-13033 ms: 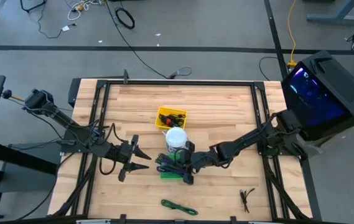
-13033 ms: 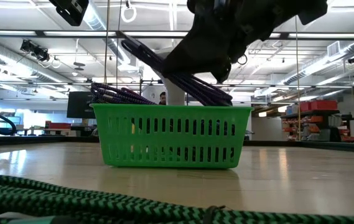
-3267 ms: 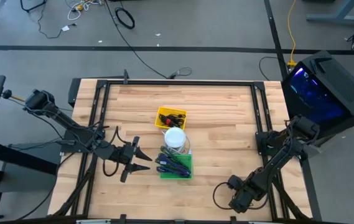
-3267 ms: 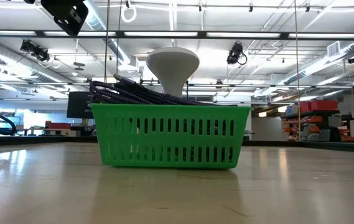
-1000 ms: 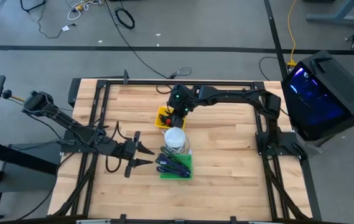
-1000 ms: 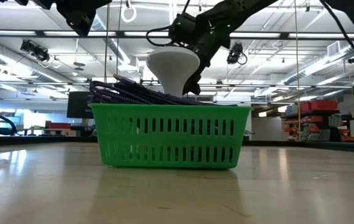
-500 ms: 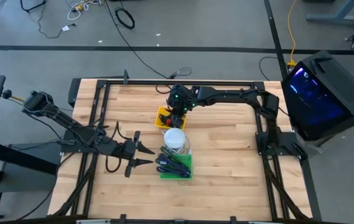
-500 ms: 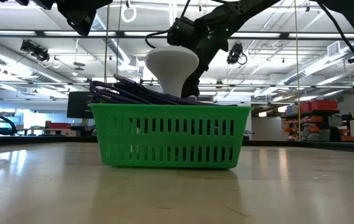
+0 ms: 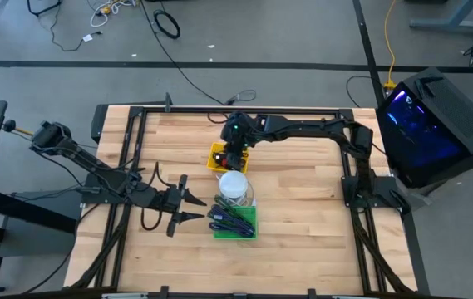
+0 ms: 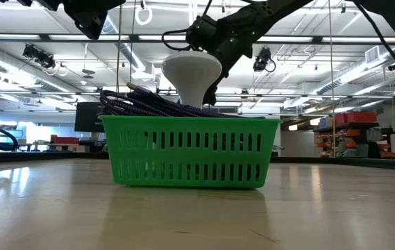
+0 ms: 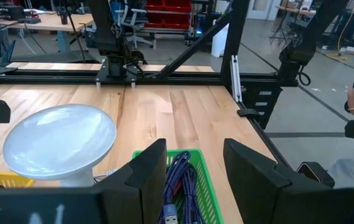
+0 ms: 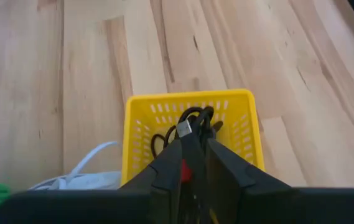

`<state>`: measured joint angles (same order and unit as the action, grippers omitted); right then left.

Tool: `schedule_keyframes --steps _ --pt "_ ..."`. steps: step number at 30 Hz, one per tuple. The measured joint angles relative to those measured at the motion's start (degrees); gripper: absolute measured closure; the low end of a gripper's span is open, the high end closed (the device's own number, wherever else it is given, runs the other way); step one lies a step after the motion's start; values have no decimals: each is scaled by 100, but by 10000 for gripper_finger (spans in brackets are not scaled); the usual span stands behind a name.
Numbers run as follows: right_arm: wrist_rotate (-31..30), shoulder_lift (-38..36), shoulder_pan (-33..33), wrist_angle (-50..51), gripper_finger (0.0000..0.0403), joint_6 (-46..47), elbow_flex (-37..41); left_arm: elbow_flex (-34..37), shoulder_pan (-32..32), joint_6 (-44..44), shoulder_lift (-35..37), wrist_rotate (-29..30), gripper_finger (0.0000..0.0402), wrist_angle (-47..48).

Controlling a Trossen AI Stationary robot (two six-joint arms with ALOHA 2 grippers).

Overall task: Pick & Place USB Port
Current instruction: Put the black USB cable into the yellow bin, then return to Home Position

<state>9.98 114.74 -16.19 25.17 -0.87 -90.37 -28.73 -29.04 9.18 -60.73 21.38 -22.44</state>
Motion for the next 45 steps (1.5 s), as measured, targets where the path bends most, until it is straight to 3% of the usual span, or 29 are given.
schedule_keyframes --steps 11,19,23,27,32,38,40,45 --pt "-1 -874 9 -151 326 -115 0 0 -2 -31 0 64 236 1" --pt "-97 -1983 498 1214 326 -150 2 0 -2 -331 0 895 236 2" --pt "-206 -2581 954 1462 331 -198 132 0 0 -982 0 1202 236 9" --pt "-650 -3481 1624 1190 338 -176 987 0 0 -1096 5 1207 236 -1" --pt "-1541 -4997 2475 -101 342 331 2879 0 36 -866 62 1139 236 -26" --pt "-1565 -6504 3192 -2151 342 899 4904 0 177 -1117 248 701 236 -105" --pt "-1772 -6851 3351 -2576 342 839 5418 2 358 -1173 407 440 236 -110" --pt "-3053 -7451 3592 -3130 342 547 6283 106 1088 -1329 737 -638 236 -157"
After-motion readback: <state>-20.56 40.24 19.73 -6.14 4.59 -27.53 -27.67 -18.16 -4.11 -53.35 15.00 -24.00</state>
